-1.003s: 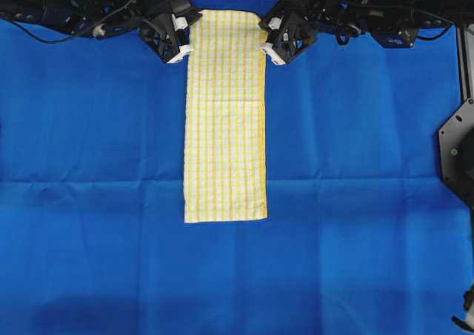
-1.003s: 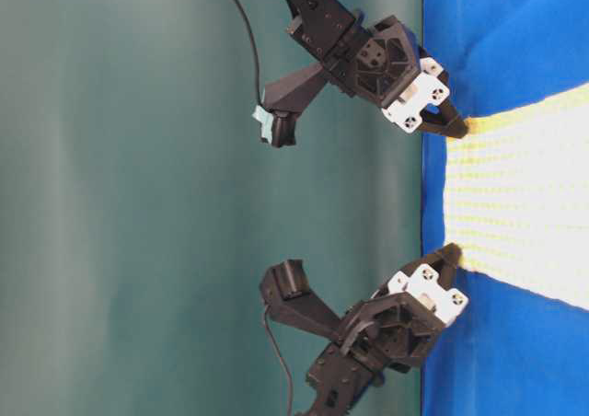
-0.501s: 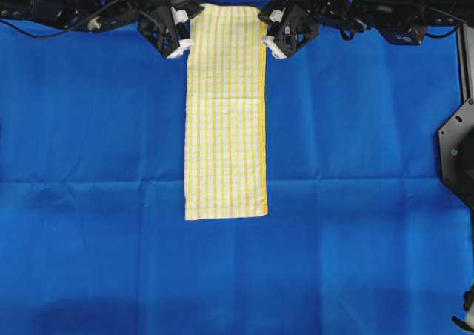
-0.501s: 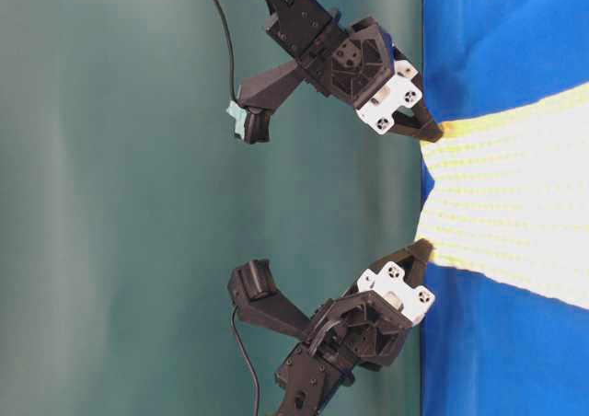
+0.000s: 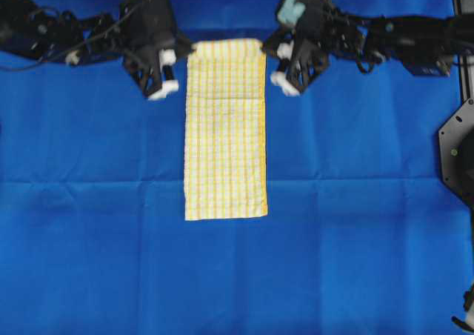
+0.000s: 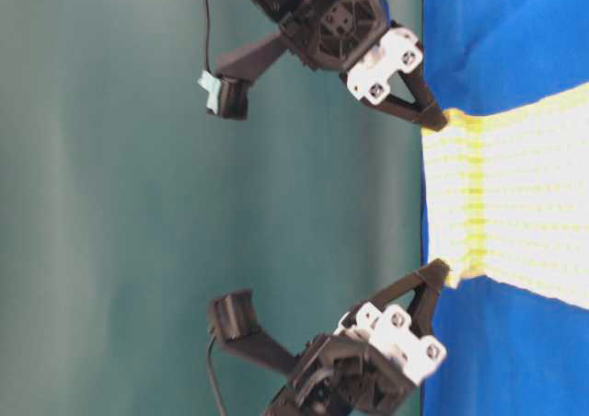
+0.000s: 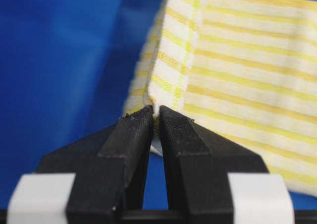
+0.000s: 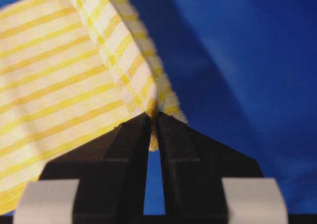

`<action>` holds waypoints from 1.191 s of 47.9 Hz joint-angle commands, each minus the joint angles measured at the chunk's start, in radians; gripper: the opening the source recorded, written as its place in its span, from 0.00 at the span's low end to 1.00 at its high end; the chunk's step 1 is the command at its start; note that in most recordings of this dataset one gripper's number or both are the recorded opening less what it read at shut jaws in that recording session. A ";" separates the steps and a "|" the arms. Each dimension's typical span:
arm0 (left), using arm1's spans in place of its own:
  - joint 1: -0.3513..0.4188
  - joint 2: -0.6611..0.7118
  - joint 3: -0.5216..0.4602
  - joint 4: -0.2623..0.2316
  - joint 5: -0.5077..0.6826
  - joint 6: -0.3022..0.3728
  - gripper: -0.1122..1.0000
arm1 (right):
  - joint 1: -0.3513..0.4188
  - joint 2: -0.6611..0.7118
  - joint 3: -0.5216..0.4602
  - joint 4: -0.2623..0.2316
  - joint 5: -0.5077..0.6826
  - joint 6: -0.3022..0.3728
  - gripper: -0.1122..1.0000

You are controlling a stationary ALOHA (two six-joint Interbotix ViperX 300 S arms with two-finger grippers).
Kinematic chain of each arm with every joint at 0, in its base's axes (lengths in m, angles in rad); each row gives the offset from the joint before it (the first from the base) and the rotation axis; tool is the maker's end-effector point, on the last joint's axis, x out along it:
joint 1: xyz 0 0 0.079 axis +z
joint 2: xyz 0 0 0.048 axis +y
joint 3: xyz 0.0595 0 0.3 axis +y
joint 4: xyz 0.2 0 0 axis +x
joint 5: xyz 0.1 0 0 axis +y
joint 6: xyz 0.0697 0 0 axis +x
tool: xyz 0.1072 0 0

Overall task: Fold the yellow towel.
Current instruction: 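Fold the top half down onto the bottom half with both grippers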

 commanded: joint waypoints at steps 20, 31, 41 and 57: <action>-0.276 -0.078 0.043 -0.005 0.008 -0.115 0.14 | 0.265 -0.106 0.118 0.120 -0.069 0.002 0.15; -0.407 -0.075 0.043 -0.005 0.049 -0.172 0.14 | 0.383 -0.106 0.123 0.164 -0.069 0.002 0.15; -0.471 -0.072 0.041 -0.005 0.071 -0.224 0.14 | 0.446 -0.100 0.114 0.190 -0.066 0.002 0.15; -0.520 -0.064 0.026 -0.005 0.072 -0.236 0.14 | 0.514 -0.075 0.087 0.198 -0.052 0.002 0.15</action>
